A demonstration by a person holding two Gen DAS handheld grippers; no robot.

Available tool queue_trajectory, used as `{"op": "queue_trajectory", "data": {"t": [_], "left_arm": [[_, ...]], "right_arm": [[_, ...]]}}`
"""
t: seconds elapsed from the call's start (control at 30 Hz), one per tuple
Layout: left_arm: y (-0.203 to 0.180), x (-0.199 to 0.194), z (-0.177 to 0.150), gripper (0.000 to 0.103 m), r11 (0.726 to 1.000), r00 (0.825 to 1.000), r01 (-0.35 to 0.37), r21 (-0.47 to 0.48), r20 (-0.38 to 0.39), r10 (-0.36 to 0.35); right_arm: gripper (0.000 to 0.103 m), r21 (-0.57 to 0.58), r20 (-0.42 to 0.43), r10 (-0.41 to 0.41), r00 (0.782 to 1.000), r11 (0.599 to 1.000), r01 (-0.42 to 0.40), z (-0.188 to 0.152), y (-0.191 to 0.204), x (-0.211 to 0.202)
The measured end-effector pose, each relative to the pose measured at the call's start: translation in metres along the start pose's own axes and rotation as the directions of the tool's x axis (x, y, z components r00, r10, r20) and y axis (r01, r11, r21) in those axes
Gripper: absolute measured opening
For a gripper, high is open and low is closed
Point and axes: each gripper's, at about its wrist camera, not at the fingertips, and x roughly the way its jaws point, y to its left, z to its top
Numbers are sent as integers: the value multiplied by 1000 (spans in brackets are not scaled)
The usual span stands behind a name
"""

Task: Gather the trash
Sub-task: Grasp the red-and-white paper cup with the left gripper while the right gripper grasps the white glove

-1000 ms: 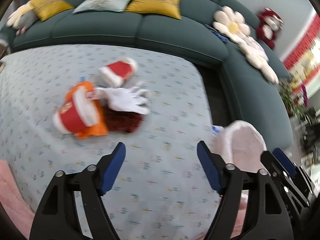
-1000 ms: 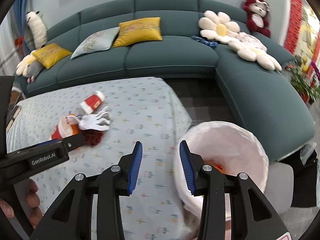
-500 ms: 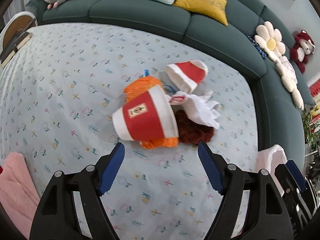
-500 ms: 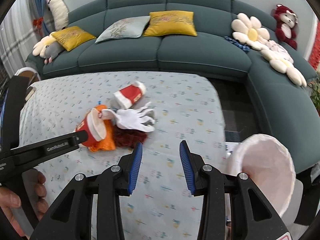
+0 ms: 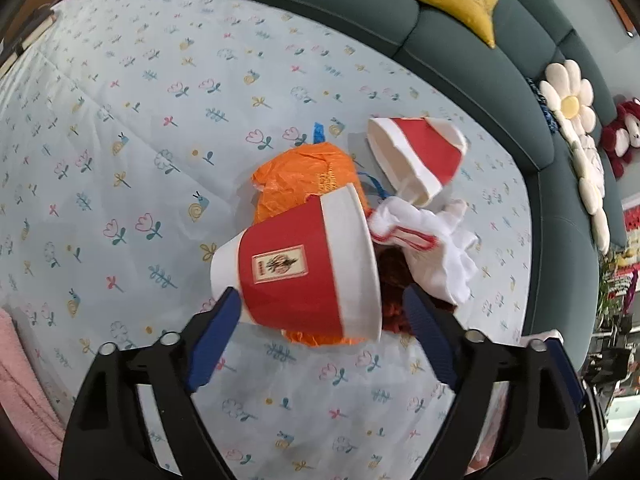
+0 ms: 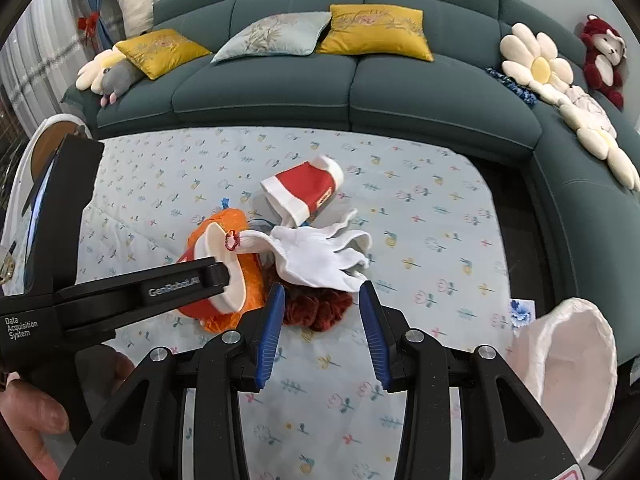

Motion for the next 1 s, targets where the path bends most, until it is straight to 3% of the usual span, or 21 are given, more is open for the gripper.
{"op": "queue_trajectory", "data": {"t": [0.13,0.37,0.57,0.6,0.67,0.73,0.8,1.0], "left_arm": [[8,15,7,86,999,999,-47,-24,-27,47],[38,27,8,84,995,998,-54,-84,-48,50],[51,28,14,48,999,999,-12,-52,-51,9],[53,27,14,36,999,998,-6,-48,-56,3],[59,24,15,37,998,999,11,-60,-51,-14],[63,20,13,36,998,999,11,-57,-31,-13],[67,15,11,36,999,1000,16,-48,-16,-17],[61,-10,8,36,999,999,31,-15,42,-31]], "right_arm": [[38,-4,-30,0,1000,1000,0,4,5,19],[38,6,-77,30,997,1000,-29,13,13,50],[38,27,-107,57,993,998,-54,21,23,74],[37,28,-118,54,992,998,-51,21,26,79],[30,32,-133,54,990,998,-50,21,26,86],[12,38,-153,54,987,998,-49,20,28,92],[5,42,-156,54,986,998,-48,18,28,91],[4,47,-106,52,993,998,-47,16,24,70]]}}
